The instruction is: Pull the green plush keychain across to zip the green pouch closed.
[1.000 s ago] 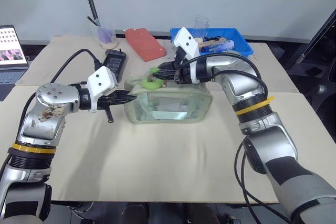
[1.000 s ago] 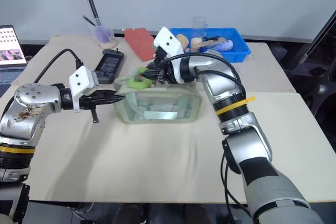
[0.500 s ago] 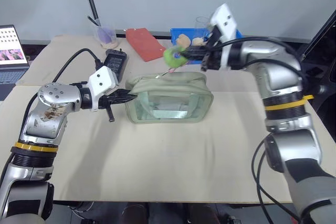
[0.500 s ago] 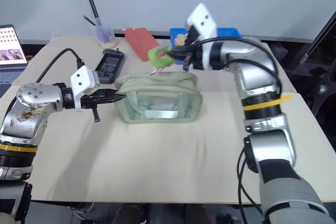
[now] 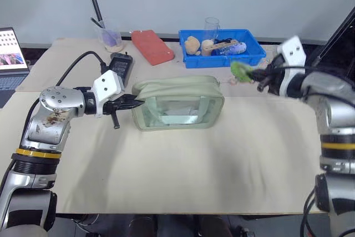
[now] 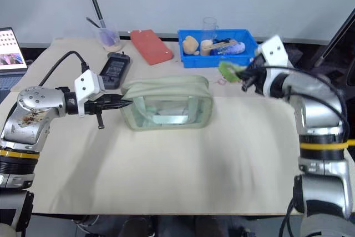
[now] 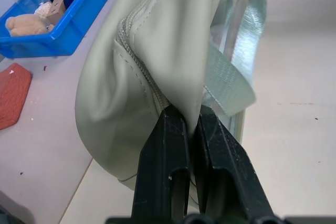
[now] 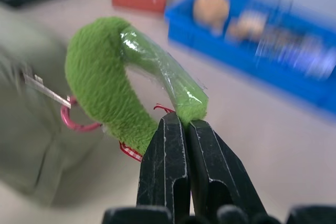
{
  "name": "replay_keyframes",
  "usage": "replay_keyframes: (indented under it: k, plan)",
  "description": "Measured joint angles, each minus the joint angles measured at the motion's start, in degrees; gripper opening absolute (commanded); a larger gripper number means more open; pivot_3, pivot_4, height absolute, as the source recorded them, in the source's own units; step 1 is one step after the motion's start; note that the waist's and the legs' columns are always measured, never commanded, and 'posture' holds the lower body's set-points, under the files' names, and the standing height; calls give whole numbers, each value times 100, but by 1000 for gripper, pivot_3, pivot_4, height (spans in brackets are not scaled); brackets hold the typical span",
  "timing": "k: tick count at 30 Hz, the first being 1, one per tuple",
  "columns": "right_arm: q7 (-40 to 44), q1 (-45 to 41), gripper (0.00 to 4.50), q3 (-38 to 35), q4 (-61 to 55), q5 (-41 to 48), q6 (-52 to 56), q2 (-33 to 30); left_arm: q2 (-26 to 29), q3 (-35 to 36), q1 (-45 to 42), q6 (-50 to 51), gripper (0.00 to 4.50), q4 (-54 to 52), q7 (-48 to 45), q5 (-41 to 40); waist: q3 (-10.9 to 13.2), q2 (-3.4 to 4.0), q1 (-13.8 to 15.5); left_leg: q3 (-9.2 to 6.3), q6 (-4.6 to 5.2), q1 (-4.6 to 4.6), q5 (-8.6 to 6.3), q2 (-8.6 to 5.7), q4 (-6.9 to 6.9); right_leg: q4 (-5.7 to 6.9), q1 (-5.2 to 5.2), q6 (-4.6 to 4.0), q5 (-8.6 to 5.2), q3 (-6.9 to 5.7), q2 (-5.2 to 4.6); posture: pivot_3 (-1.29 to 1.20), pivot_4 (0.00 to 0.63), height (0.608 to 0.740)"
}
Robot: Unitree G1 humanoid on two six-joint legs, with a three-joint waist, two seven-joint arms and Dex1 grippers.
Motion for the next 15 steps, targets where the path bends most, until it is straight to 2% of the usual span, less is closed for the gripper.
replay_keyframes:
  k: [7, 12, 13, 15]
  plan:
    - [-541, 614, 38, 319, 82, 57, 28, 1164, -35, -51, -126, -80, 0, 216, -75, 29, -1, 2, -15, -3, 0, 5, 1, -1, 1, 7, 2, 1, 0, 1, 2, 0, 150, 740]
    - [-647, 564, 38, 467, 175, -58, -167, 1178, -45, -50, -126, -108, 0, 234, -89, 27, -1, 2, -12, -3, 0, 5, 0, 0, 1, 4, 3, 0, -1, 1, 2, 0, 150, 740]
    - [-636, 513, 371, 491, 251, -79, -231, 1118, -43, -45, -126, -80, 0, 233, -110, 9, 0, 2, -13, -3, 0, 5, 0, 0, 1, 5, 3, 0, -1, 1, 2, 0, 150, 740]
    - [-517, 373, 1049, 491, 316, -99, -281, 914, -29, 8, -121, 106, 783, 213, -195, -133, 1, 4, -13, -3, 0, 5, 0, 0, 1, 5, 2, -3, -2, 1, 2, 0, 150, 740]
